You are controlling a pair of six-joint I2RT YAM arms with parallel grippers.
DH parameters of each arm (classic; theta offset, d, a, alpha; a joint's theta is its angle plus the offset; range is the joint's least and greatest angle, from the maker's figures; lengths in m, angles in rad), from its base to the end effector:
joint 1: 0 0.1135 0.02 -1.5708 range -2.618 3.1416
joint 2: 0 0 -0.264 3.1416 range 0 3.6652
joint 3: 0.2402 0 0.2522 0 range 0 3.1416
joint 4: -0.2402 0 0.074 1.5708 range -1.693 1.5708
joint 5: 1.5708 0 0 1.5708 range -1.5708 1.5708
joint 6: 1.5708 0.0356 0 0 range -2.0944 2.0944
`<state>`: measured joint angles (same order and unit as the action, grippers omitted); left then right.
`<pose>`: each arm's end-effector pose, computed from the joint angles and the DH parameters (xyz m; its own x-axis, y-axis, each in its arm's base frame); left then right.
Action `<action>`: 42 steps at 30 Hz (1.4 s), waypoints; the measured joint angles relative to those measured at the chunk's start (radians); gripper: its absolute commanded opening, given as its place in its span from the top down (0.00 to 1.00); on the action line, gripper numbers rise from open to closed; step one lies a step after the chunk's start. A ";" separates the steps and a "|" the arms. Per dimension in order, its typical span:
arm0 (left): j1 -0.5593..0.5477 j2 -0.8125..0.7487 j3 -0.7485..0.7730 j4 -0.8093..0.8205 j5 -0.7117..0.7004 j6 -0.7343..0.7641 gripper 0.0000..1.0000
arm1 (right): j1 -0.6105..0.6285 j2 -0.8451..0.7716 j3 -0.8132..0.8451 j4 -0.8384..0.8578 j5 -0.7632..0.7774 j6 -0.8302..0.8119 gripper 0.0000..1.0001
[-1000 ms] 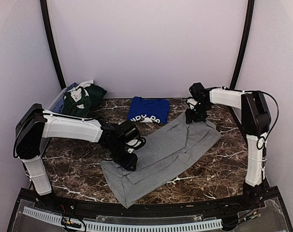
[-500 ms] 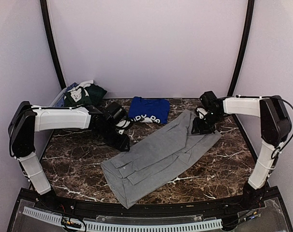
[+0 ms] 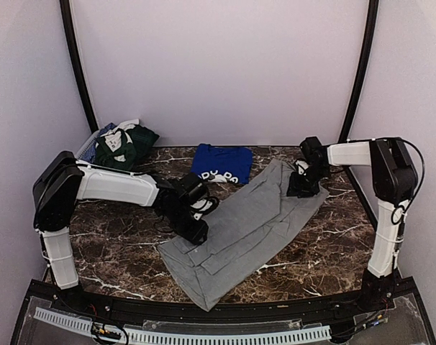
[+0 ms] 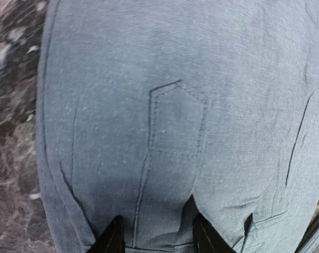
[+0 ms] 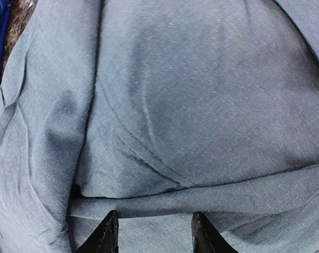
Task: Fold and stack the mixed laundry pile
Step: Rotate the rectangle-folded shirt at the center of the board.
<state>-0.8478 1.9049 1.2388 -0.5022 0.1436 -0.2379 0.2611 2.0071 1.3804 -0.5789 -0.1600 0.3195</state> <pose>0.2470 -0.2876 0.1582 -0.7752 0.5261 -0.3497 0.6138 0.7581 -0.2203 0.3890 0.1098 0.1558 -0.9540 0.0661 -0.2923 -0.0107 0.9673 0.2534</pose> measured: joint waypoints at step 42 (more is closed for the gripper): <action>-0.095 -0.207 0.154 0.142 -0.059 -0.021 0.01 | -0.013 -0.615 -0.011 0.037 -0.159 -0.005 0.01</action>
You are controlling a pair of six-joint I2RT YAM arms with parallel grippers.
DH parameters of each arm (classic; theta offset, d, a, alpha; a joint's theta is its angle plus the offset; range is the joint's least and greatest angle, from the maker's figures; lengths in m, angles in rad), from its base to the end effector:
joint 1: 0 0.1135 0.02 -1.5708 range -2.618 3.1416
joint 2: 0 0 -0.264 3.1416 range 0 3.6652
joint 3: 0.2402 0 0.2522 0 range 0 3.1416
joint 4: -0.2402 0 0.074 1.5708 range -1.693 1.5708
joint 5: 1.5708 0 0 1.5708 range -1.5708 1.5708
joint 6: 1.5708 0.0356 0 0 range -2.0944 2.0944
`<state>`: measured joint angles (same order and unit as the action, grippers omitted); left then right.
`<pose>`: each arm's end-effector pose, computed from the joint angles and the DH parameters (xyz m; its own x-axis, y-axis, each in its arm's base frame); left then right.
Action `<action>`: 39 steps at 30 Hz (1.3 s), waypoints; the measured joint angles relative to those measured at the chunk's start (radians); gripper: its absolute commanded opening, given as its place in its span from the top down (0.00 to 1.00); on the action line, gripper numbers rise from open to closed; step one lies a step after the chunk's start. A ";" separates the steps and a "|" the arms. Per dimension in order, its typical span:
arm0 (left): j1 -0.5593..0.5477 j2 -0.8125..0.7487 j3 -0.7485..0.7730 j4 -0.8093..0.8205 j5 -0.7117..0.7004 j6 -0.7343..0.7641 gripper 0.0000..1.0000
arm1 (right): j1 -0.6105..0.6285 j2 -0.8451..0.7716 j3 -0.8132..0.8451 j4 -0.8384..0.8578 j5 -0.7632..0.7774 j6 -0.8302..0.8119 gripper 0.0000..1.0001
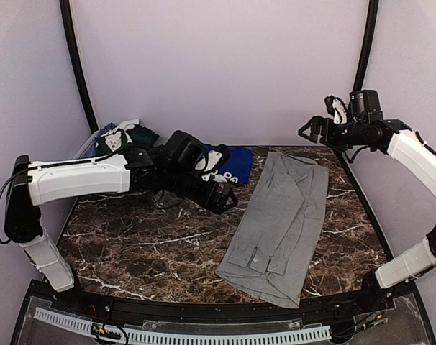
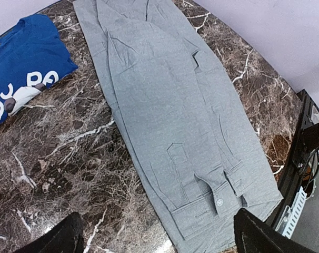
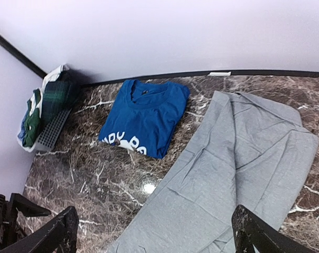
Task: Fold and stack the mixed laundry pile
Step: Rotate the rectangle-folded shirt at the center of the board, then move the rectangle-folded shirt to the center of the board.
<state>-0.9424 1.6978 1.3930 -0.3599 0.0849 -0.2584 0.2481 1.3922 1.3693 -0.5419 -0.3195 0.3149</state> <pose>0.2276 -0.3183 0.2916 -0.5666 0.3466 -0.7476 0.7246 0.6416 -0.2517 0.2982 0.0871 0.3700 -0.6452 0.1399 -0.7511 -0.3055 0.8538 0.4215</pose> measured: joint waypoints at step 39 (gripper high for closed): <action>0.095 0.068 -0.109 0.056 0.297 -0.056 0.01 | 0.145 -0.055 -0.652 0.285 -0.253 0.355 0.04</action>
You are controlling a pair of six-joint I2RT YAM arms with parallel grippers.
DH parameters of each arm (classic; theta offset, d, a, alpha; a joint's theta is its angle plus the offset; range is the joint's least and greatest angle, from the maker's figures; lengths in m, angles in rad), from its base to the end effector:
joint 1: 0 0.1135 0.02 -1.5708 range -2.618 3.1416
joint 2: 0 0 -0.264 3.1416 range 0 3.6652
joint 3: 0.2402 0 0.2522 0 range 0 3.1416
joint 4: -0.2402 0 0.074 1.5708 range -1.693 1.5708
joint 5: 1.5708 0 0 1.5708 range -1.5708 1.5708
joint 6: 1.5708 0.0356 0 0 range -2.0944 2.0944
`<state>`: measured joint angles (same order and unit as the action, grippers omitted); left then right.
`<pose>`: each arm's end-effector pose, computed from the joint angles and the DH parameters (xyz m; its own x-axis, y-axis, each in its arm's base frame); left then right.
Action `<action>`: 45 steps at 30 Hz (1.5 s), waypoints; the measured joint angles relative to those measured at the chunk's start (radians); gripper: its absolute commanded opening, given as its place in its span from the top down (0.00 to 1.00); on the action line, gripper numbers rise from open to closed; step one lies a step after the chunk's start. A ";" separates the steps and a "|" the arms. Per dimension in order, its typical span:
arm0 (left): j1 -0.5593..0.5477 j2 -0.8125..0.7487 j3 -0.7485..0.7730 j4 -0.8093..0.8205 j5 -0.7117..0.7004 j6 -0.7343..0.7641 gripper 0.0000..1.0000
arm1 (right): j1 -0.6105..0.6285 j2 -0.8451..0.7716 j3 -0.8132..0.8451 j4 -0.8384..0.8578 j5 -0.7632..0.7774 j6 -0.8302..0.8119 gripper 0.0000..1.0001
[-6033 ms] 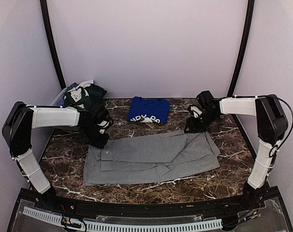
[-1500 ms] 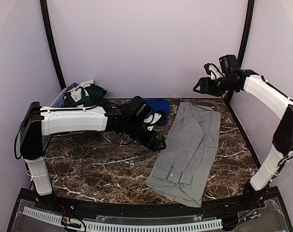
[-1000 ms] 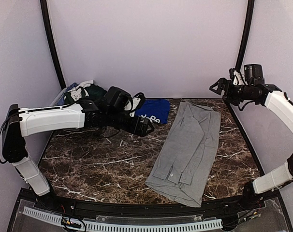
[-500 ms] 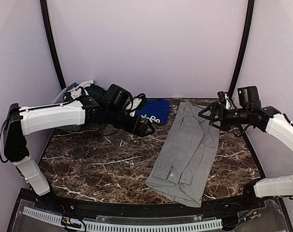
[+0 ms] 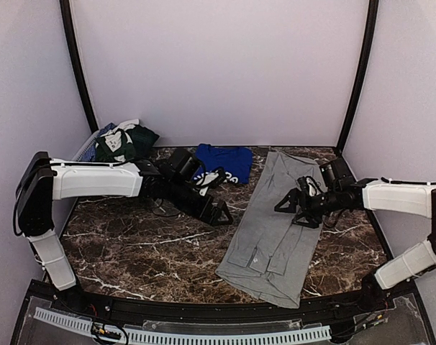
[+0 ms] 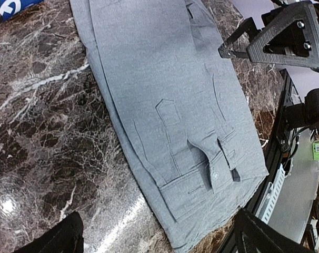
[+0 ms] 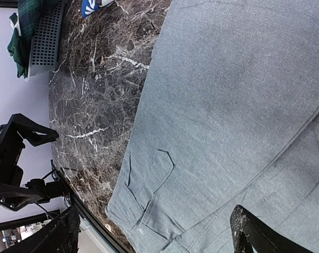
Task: Fold and stack the mixed laundry pile
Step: Move the rectangle-folded shirt to the center of the board.
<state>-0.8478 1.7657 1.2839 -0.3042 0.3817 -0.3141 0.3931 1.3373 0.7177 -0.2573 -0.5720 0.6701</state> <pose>0.2492 -0.3024 0.2364 -0.7140 0.3759 -0.5907 0.6828 0.5602 -0.4690 0.2325 0.1173 0.1970 -0.9552 0.1692 -0.2428 -0.0620 0.6877 0.7233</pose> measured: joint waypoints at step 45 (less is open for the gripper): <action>-0.008 0.138 -0.053 0.061 0.055 -0.078 0.40 | -0.035 -0.357 -0.101 -0.192 0.037 0.023 0.38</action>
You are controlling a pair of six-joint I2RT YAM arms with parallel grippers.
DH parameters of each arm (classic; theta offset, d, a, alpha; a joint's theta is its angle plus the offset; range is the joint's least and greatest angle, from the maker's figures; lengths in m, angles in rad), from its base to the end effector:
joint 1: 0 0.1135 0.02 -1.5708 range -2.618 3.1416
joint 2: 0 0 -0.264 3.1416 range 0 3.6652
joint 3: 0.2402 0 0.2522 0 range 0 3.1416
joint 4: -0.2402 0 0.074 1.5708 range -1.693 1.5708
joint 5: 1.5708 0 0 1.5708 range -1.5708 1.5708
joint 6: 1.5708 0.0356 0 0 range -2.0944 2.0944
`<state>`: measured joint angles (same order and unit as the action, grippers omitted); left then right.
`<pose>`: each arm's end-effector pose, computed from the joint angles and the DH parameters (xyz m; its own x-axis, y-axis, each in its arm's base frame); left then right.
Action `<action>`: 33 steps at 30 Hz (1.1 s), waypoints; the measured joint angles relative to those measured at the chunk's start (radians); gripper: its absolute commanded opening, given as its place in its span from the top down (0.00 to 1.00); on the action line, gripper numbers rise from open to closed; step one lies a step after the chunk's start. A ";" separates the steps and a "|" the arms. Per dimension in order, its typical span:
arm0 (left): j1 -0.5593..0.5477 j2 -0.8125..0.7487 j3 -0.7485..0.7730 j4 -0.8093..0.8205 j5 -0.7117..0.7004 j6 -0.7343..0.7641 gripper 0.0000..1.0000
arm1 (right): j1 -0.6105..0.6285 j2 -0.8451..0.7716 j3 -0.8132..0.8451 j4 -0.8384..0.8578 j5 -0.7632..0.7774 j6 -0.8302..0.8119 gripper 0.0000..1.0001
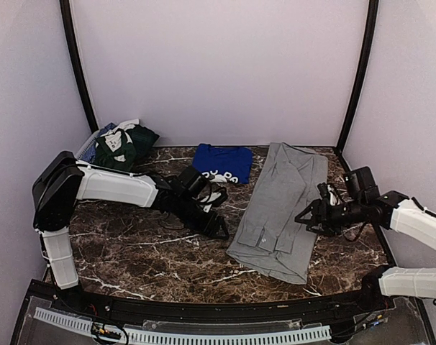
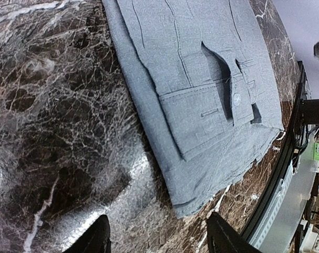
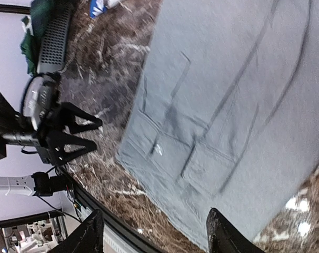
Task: Fold and stack the mixed laundry pile
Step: Move the rectangle-folded shirt to the center of the board, then pick up the rectangle-folded shirt from the center of the board.
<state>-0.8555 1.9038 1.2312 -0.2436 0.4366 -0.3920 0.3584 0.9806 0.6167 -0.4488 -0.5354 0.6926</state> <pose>0.2510 -0.3118 0.1730 -0.8067 0.4006 -0.4345 0.5895 0.5984 -0.5426 0.1765 0.0855 0.2258 -0.9257 0.2397 -0.2926 -0.0508 0.6878 0.7241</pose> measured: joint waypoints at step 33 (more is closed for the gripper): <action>-0.027 0.107 0.028 0.043 0.087 -0.027 0.52 | 0.469 -0.073 -0.239 -0.212 0.348 0.708 0.58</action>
<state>-0.8825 2.0106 1.2594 -0.2008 0.5240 -0.4191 0.8272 0.9077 0.3779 -0.6605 -0.1871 1.4006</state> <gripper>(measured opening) 0.481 0.443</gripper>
